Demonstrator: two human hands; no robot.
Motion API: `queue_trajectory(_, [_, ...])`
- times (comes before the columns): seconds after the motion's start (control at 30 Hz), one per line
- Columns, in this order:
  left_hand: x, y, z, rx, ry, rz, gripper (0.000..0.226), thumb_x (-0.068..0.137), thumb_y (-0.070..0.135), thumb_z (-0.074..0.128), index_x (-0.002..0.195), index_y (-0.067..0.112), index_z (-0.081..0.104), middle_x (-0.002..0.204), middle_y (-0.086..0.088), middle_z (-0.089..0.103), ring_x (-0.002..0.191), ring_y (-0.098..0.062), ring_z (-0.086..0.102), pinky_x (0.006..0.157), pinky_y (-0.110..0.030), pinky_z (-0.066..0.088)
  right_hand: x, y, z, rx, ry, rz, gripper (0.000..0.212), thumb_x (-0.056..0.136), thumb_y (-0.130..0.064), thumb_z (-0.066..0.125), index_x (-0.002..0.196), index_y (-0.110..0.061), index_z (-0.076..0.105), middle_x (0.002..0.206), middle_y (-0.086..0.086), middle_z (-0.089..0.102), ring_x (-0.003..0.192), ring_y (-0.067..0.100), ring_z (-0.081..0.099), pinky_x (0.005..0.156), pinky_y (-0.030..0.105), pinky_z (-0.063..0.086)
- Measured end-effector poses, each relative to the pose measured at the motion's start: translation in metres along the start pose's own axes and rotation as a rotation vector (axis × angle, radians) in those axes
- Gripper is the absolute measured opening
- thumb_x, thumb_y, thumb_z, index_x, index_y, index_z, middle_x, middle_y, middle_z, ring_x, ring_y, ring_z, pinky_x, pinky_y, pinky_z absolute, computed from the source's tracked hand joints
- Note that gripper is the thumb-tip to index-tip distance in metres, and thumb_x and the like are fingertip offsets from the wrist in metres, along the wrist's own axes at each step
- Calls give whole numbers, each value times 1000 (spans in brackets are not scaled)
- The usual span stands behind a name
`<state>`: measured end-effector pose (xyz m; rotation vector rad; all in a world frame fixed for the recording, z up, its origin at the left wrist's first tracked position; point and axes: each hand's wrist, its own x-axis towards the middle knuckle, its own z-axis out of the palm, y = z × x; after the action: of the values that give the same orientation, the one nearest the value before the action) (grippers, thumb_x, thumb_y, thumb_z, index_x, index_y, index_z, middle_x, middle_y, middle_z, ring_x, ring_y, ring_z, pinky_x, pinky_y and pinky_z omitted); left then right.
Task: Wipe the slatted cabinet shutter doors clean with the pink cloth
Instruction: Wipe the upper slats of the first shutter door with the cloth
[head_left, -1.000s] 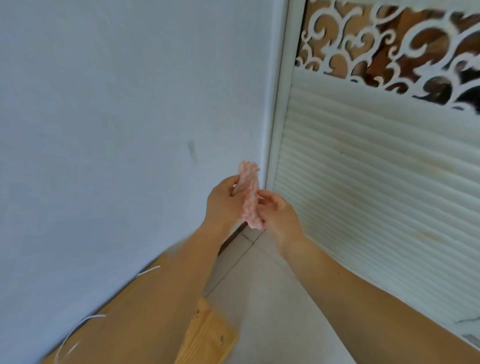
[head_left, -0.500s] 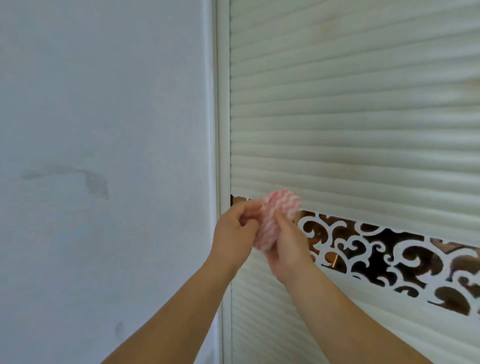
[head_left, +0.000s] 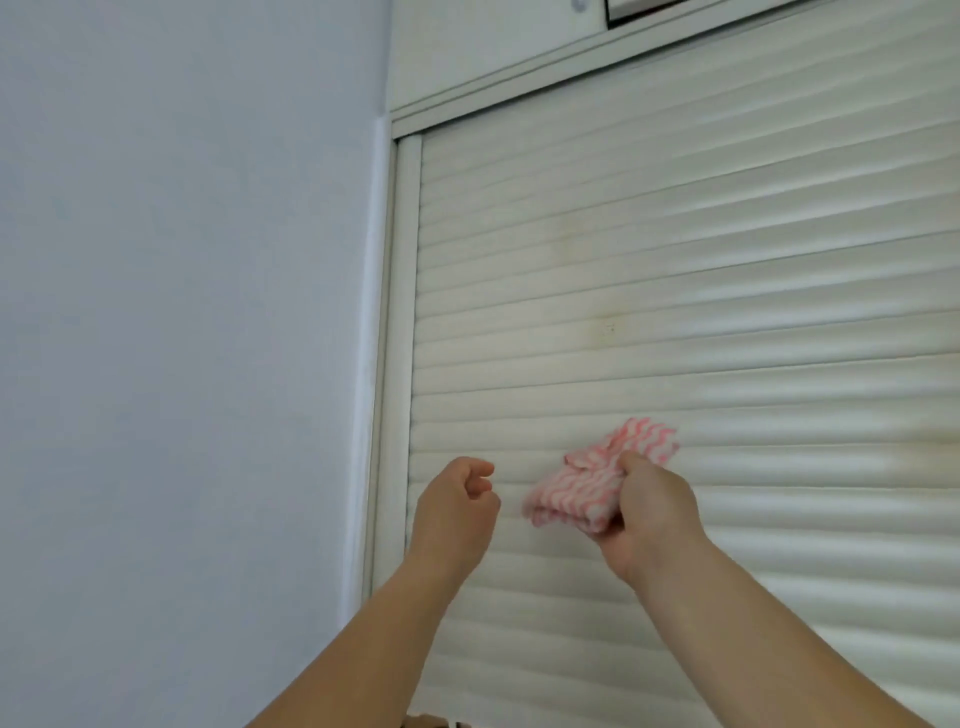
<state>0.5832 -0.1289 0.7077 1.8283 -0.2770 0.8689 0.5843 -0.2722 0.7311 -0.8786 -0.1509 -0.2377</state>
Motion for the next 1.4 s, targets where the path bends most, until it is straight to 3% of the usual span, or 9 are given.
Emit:
queue_trajectory(0.07, [33,-3,-6,23,-6,49,31,89,8,48,116,20,56,101,6,59,81,-3,54,56,-10,38,23,-8,28,93,2,-128,30,102,-20,35,108,-3,59,83,1,54,94,20,66,80,38,53])
queue_trajectory(0.17, [75,-7,-16,42,-13,101,31,89,9,46,116,21,55,100,7,58,82,-6,55,59,-16,40,52,-14,65,53,72,-420,26,98,-45,40,103,-32,62,77,-21,57,54,-3,48,47,14,34])
queue_trajectory(0.23, [99,-10,-22,40,-15,137,30,89,9,45,115,21,55,100,5,58,83,-10,54,59,-16,39,70,-14,83,-61,120,-646,32,100,-43,35,123,-34,55,99,-24,61,80,-3,57,74,22,45])
queue_trajectory(0.33, [127,-14,-26,52,-29,181,30,89,8,44,114,21,54,101,2,57,80,-9,53,55,-15,36,88,-22,108,-216,213,-912,30,100,-37,32,124,-32,48,110,-18,60,108,10,56,103,30,33])
queue_trajectory(0.43, [147,-20,-26,70,-36,213,31,89,7,43,114,21,54,99,4,56,77,-5,52,55,-13,36,112,-29,125,-335,228,-1122,65,84,-56,25,134,-20,47,131,-6,57,132,16,41,112,37,27])
queue_trajectory(0.73, [199,-17,-21,249,17,360,36,90,5,41,120,21,52,106,6,53,92,-10,50,71,-19,40,162,-50,154,-681,219,-1526,49,97,-12,41,145,-4,32,154,17,24,145,27,16,117,41,17])
queue_trajectory(0.87, [228,-8,-18,259,78,405,39,89,2,40,121,20,53,117,1,55,97,-13,50,79,-22,42,185,-53,170,-924,213,-1596,52,93,-15,42,145,-11,37,154,17,25,142,34,21,112,53,22])
queue_trajectory(1.2, [288,-22,-36,301,226,542,58,82,-11,38,131,19,46,132,-2,44,119,-19,44,89,-24,38,238,-46,211,-1317,240,-1596,50,92,-12,47,141,-26,42,154,3,28,143,24,19,113,51,17])
queue_trajectory(1.4, [296,-49,-43,-13,350,479,74,77,-20,32,140,19,33,136,-3,41,123,-13,42,91,-21,38,245,-49,224,-1400,319,-1561,41,96,-22,45,136,-28,44,152,-1,33,142,23,23,115,49,12])
